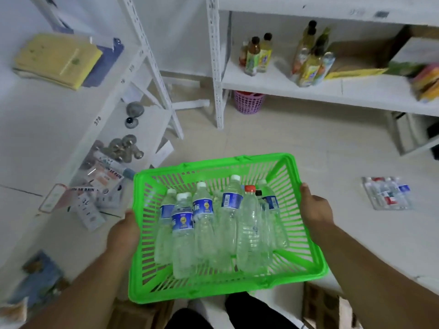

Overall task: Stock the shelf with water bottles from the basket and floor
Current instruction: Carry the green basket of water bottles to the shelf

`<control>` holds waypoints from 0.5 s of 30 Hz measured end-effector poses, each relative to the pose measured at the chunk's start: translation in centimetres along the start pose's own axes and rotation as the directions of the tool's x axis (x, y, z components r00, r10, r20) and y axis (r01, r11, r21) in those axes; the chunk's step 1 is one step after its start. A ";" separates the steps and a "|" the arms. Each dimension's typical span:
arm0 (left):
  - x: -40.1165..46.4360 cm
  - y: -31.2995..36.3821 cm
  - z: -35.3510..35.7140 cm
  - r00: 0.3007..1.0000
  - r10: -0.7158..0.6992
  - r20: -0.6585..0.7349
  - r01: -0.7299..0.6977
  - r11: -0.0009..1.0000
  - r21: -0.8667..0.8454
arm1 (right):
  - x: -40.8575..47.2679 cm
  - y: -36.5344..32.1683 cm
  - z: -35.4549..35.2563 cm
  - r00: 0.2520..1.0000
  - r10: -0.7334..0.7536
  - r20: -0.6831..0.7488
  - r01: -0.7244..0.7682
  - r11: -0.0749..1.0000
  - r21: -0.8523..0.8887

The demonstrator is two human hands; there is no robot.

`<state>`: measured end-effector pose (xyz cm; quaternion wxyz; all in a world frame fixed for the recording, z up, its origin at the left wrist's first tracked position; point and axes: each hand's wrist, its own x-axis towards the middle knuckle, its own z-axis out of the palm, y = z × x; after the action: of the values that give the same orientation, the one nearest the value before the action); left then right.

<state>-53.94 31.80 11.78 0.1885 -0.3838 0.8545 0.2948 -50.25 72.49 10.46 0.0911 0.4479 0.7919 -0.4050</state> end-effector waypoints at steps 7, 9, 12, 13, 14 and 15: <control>3.8 12.3 4.9 0.994 0.093 0.056 -0.092 0.996 -0.015 | 7.5 -2.1 -4.2 0.994 0.075 -0.082 -0.070 0.995 0.071; 4.9 15.6 6.2 0.983 0.149 0.109 -0.154 0.987 0.036 | 9.5 -3.1 -4.7 0.990 0.100 -0.097 -0.093 0.992 0.080; 6.5 20.7 7.9 0.975 0.174 0.136 -0.184 0.981 0.067 | 12.5 -4.9 -4.9 0.983 0.145 -0.112 -0.136 0.987 0.081; 7.3 22.2 8.4 0.973 0.180 0.142 -0.192 0.978 0.083 | 13.5 -5.5 -4.8 0.980 0.160 -0.120 -0.150 0.985 0.082; 8.2 23.7 9.1 0.970 0.192 0.152 -0.207 0.974 0.093 | 14.7 -6.0 -4.7 0.976 0.178 -0.126 -0.167 0.982 0.092; 9.0 24.9 9.7 0.965 0.200 0.170 -0.217 0.972 0.087 | 15.8 -6.6 -4.5 0.971 0.198 -0.132 -0.185 0.977 0.107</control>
<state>-77.86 46.46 8.44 0.2442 -0.2563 0.8866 0.2977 -63.61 84.02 9.11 0.0524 0.5536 0.7296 -0.3981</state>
